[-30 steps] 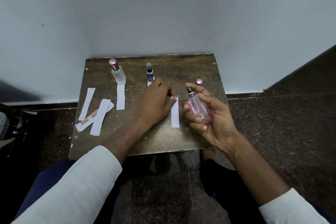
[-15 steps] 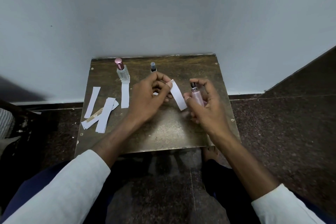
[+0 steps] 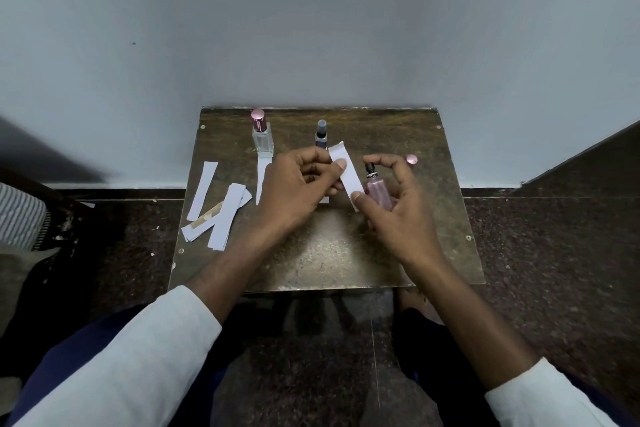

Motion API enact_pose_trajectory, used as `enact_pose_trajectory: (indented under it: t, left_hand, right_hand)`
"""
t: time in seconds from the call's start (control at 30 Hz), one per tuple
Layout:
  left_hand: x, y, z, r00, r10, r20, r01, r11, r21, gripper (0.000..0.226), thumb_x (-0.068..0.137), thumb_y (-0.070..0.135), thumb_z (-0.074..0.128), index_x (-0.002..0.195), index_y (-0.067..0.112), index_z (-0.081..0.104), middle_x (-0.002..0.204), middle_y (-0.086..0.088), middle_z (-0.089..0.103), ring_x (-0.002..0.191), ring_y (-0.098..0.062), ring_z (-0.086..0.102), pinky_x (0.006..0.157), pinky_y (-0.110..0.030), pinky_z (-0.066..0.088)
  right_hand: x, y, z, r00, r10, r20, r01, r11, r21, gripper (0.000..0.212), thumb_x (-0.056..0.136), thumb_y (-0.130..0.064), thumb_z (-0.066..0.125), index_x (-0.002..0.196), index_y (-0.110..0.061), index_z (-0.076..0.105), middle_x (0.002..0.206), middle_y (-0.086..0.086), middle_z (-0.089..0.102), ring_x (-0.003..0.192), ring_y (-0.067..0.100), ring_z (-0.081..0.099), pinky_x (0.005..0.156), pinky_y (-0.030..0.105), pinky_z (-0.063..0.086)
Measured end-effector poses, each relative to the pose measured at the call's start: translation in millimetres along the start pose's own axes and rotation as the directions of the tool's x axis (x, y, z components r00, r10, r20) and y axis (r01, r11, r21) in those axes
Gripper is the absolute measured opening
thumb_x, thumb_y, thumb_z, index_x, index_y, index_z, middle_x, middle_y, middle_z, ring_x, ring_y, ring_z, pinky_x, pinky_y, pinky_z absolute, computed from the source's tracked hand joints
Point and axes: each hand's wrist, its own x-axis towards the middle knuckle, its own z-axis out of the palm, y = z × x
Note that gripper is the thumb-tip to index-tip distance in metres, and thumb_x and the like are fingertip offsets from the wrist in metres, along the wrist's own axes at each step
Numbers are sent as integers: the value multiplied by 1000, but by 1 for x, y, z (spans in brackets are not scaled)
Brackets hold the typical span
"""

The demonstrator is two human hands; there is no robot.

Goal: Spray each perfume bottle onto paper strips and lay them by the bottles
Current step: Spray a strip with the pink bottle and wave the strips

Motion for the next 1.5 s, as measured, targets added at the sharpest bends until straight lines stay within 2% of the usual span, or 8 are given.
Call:
enact_pose_trajectory:
  t: [0.1,0.2,0.33,0.47,0.7,1.23,1.37,1.5]
  left_hand:
    - [2,-1,-4,998,-31,-49,31,999,12,16,101,24,75,100,10,80,86,-3,83,81,-20,82,76,-31,66]
    - [3,1,-3,997,-48,-61,48,999,0,23,105,25,70,96,6,80,80,-8,82,77,-19,82,71,-27,65]
    - [4,4,2,997,-83,0,83,996,-45,28,108,25,65,98,4,81,81,-10,82,80,-20,82,74,-32,67]
    - [2,7,5,988,-122,91,133,982,-132,30,109,23,62,103,0,80,87,-15,82,83,-21,82,74,-29,67]
    - [0,9,6,985,-109,132,122,988,-99,29,110,24,62,108,2,80,93,-13,83,86,-22,82,73,-29,65]
    - [6,3,4,991,-49,121,48,999,8,27,109,29,62,107,11,83,93,-6,83,69,-16,75,57,-23,52]
    - [6,1,3,995,-40,96,35,998,56,28,109,32,62,104,14,83,89,-7,83,63,-12,70,57,-24,49]
    - [6,4,1,997,-32,76,28,998,52,26,109,30,62,108,17,84,90,1,83,60,-8,67,55,-20,48]
  right_hand:
    - [3,3,-4,975,-188,-121,153,955,-254,44,95,-16,74,132,-35,60,82,-8,71,71,2,66,66,18,53]
    - [3,1,-8,919,-373,-127,293,862,-415,46,93,-6,71,134,-23,58,64,-13,50,61,-3,51,62,5,36]
    - [0,2,-4,864,-497,-84,405,784,-470,34,100,-18,65,134,-17,61,77,-22,45,69,-7,48,65,9,37]
    - [2,0,-2,858,-499,-122,388,785,-482,34,104,-29,53,134,-18,66,82,-10,52,69,11,53,58,32,47]
    - [4,1,-5,853,-509,-116,395,776,-492,32,103,-28,55,128,-17,71,80,-6,55,69,14,54,61,36,51]
    - [6,4,-7,845,-526,-98,407,751,-520,26,102,-23,58,120,-13,73,77,1,61,67,18,57,62,31,49]
    - [7,1,-10,829,-544,-128,419,757,-500,29,102,-21,58,125,-12,72,78,-8,53,68,9,52,77,27,51]
    - [4,1,-17,822,-561,-98,446,741,-502,29,102,-19,59,126,-10,73,79,-12,48,71,4,48,78,25,49]
